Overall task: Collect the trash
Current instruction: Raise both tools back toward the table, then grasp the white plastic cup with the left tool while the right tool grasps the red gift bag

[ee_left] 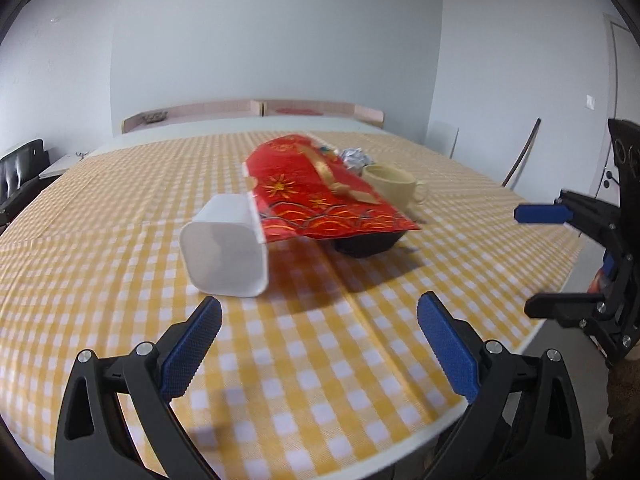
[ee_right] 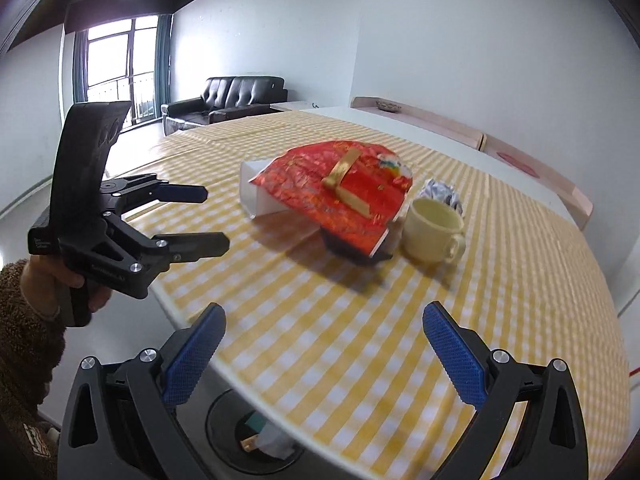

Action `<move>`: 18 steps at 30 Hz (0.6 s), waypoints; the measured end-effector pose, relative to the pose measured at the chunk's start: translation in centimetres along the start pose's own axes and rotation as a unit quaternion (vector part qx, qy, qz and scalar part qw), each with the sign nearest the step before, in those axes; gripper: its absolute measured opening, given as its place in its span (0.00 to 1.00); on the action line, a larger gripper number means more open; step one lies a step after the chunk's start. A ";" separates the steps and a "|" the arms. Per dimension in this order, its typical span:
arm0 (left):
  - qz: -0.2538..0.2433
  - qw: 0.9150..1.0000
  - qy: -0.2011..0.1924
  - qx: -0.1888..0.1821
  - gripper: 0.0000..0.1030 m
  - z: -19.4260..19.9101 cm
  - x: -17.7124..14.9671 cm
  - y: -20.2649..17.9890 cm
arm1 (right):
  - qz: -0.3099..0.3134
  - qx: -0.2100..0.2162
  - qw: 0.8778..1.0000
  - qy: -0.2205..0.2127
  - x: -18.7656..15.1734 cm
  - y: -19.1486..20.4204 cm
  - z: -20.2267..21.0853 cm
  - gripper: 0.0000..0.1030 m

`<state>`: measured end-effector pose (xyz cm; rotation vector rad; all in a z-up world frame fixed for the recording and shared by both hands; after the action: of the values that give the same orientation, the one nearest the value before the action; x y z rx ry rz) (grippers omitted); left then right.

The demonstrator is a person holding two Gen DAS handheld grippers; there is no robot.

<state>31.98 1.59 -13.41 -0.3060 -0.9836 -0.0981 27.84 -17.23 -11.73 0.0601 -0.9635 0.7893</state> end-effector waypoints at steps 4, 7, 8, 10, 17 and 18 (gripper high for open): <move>0.003 1.000 0.019 0.019 0.90 -1.0 0.9 2.2 | 0.019 -0.014 1.000 0.014 1.3 -0.1 -3.3 0.97; 0.020 1.000 0.016 0.015 0.83 -1.4 1.6 3.5 | 0.035 -0.030 0.999 0.024 2.0 0.5 -5.7 0.97; 0.034 0.999 0.018 0.010 0.82 -1.6 1.6 4.0 | 0.043 -0.040 0.998 0.033 2.2 0.7 -6.9 0.97; 0.039 0.998 0.040 0.007 0.78 -2.4 1.2 4.2 | 0.057 -0.049 0.996 0.042 2.7 1.1 -8.4 0.97; 0.035 0.996 0.078 0.015 0.66 -4.2 1.6 4.6 | 0.074 -0.044 0.995 0.045 3.6 1.9 -10.4 0.49; 0.033 0.996 0.086 0.005 0.66 -4.9 1.7 4.4 | 0.064 -0.032 0.996 0.047 3.6 1.9 -10.4 0.35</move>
<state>37.86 4.41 -15.42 -0.3147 -0.8016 -0.0583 35.20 -9.83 -15.77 -0.0948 -0.9092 0.8712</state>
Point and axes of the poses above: each gripper's, at about its wrist camera, not at the fingertips, and z roughly against the way its jaws point, y to its left, x to its top, the point moved 8 cm from there along -z, roughly the way its jaws point, and after that the axes turned 14 degrees about -x, right-handed, at the moved point
